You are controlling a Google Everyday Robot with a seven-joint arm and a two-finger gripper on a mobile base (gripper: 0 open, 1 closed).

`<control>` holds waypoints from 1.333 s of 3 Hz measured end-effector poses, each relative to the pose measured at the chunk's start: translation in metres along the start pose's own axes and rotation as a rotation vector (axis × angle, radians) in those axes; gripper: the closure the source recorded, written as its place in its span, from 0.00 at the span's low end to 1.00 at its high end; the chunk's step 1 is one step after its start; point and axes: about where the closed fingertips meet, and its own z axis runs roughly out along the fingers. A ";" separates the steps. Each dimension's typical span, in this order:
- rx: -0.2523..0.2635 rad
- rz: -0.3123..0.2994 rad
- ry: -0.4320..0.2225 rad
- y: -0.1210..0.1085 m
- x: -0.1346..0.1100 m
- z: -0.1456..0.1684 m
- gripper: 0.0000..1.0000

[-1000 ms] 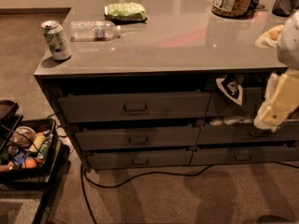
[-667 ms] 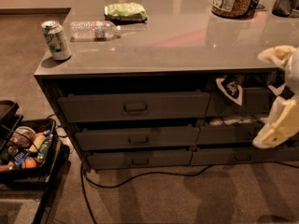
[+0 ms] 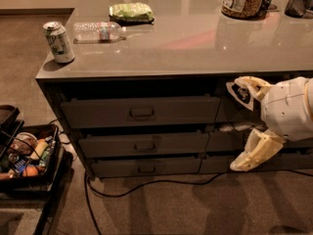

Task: Open middle drawer

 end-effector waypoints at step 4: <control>-0.121 -0.151 -0.005 0.015 0.047 0.131 0.00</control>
Offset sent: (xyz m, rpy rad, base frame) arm 0.0247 0.0259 -0.0996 -0.0989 0.0839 0.0931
